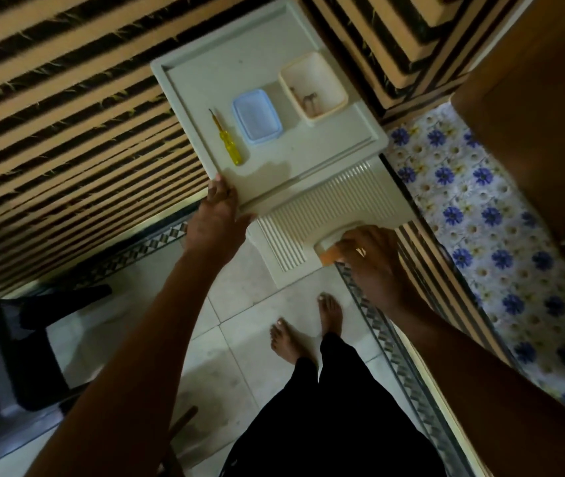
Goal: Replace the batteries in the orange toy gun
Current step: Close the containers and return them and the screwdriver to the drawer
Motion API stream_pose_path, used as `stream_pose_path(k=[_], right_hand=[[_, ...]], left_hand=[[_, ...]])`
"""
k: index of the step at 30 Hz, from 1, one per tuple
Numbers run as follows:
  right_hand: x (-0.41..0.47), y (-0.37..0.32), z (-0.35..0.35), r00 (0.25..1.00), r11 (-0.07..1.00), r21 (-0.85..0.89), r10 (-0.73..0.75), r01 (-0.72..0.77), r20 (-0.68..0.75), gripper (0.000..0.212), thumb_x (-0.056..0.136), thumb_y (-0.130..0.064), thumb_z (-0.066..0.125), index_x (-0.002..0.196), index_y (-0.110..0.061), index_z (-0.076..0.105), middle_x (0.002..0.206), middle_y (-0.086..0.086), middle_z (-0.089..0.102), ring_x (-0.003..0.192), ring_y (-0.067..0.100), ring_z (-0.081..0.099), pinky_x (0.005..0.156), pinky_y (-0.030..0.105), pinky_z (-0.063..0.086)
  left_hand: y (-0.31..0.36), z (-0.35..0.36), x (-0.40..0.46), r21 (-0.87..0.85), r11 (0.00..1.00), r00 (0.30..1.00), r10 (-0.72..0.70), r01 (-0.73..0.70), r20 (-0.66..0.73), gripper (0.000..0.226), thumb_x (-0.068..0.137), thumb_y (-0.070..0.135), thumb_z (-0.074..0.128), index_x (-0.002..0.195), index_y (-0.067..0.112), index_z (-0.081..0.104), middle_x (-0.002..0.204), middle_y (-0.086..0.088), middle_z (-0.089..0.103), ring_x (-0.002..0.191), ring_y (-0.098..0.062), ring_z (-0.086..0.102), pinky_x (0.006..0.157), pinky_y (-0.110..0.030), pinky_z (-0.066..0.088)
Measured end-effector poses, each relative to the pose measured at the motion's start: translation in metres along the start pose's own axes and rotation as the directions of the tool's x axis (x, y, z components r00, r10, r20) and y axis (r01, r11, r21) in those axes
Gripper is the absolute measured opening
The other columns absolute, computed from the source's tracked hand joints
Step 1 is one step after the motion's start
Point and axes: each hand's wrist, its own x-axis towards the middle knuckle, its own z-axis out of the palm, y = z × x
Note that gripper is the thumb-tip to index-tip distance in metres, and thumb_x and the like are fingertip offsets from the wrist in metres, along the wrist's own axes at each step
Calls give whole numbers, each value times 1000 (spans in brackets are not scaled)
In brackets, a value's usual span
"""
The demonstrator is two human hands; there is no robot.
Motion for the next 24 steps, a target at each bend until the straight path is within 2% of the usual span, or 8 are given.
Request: stream_pose_path(k=[4,7,14,16,17,19,21,24], right_hand=[[39,1,24,999,999,-24,36,-36,-17,14,81,-2,73,86,-15,72,95,5,70,90,30,65,80,40,41],[68,2,35,999,998,-38,48,-49,-26,11,82,-7,74,83,-16,69,94,4,68,90,29,62,79,39,38],[97,5,50,996,994,-61,90,-91,-18,24,66,-7,82,73,-17,61,82,4,60,81,30,59,75,39,38],[92,4,45,998,998,-25,63,-63,-17,18,69,-6,77,76,-16,64,85,4,63,83,31,61,77,40,39],[90,4,42,998,998,7,56,-56,-8,16,69,-5,73,78,-15,65,88,5,64,86,32,62,78,41,39],[90,4,34,996,993,88,85,-85,2,14,70,-6,70,79,-15,66,93,6,64,92,33,62,81,43,39],[94,7,28,985,975,152,170,-163,-40,7,76,-10,71,82,-12,68,97,8,64,95,34,61,82,45,42],[115,20,28,940,936,206,316,-286,-132,9,86,-10,68,94,-6,70,104,14,63,96,36,62,82,51,49]], left_hand=[[1,3,-1,-11,1000,1000,-25,24,-18,76,103,46,57,164,11,29,175,-10,11,161,-30,16,126,-55,28],[3,4,0,1,999,999,-32,32,-4,78,103,46,56,165,10,26,175,-12,10,161,-29,14,128,-52,26],[5,1,-1,18,999,999,-50,49,4,77,103,48,54,165,12,26,175,-8,8,162,-26,13,129,-46,23],[10,-4,-6,-1,998,998,-63,63,-30,70,103,45,58,162,13,35,174,-6,19,158,-28,28,125,-46,31],[12,-9,-7,-28,997,995,-77,75,-64,63,103,41,59,158,13,43,170,-7,31,151,-30,40,119,-46,38],[19,-20,-4,-95,991,976,-109,93,-189,45,104,33,60,144,13,59,149,-11,60,126,-32,64,97,-43,53],[27,-30,4,-117,991,941,-93,57,-326,29,103,24,62,127,9,69,126,-14,72,106,-33,72,81,-40,56],[41,-45,33,-67,998,919,-25,-1,-394,27,99,12,66,124,3,70,116,-20,73,103,-37,70,82,-43,58]])
